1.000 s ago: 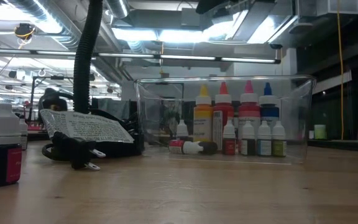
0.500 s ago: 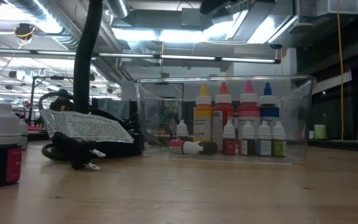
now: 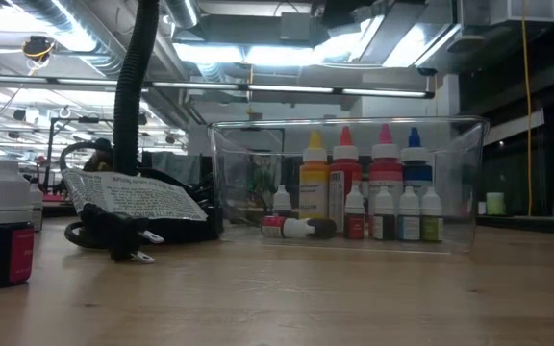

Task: Pick & Place food coloring
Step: Put the big purple food coloring bottle into the transparent bin

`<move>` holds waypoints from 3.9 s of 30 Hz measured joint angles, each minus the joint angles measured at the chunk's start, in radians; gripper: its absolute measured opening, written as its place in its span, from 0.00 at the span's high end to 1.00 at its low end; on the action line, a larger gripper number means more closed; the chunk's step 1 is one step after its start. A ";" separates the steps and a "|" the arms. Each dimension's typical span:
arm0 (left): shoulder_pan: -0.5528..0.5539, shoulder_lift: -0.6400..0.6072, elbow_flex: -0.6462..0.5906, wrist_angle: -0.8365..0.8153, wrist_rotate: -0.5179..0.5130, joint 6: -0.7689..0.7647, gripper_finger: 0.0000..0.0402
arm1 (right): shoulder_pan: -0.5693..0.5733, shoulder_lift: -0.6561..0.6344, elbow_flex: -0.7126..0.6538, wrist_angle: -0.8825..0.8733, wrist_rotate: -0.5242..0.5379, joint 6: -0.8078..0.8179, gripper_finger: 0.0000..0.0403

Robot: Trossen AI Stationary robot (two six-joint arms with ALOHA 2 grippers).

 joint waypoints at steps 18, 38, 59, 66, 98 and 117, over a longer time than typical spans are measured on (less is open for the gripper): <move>-0.098 0.372 0.000 0.016 0.239 -0.393 0.42 | 0.000 0.000 0.000 -0.001 -0.033 -0.107 0.18; -0.136 0.560 0.000 0.326 0.389 -0.276 0.51 | -0.001 0.000 0.000 -0.025 -0.050 -0.158 0.18; -0.101 0.808 0.000 0.154 0.377 -0.425 0.29 | -0.005 0.000 0.000 -0.019 0.009 -0.184 0.18; -0.060 0.850 0.000 0.128 0.379 -0.432 0.33 | -0.005 0.000 0.000 -0.014 0.040 -0.180 0.18; -0.028 0.859 -0.155 0.139 0.359 -0.445 0.44 | -0.006 0.000 0.000 0.016 0.059 -0.020 0.18; -0.028 0.858 -0.228 0.156 0.220 -0.423 0.44 | -0.009 0.000 0.000 0.091 0.059 0.000 0.18</move>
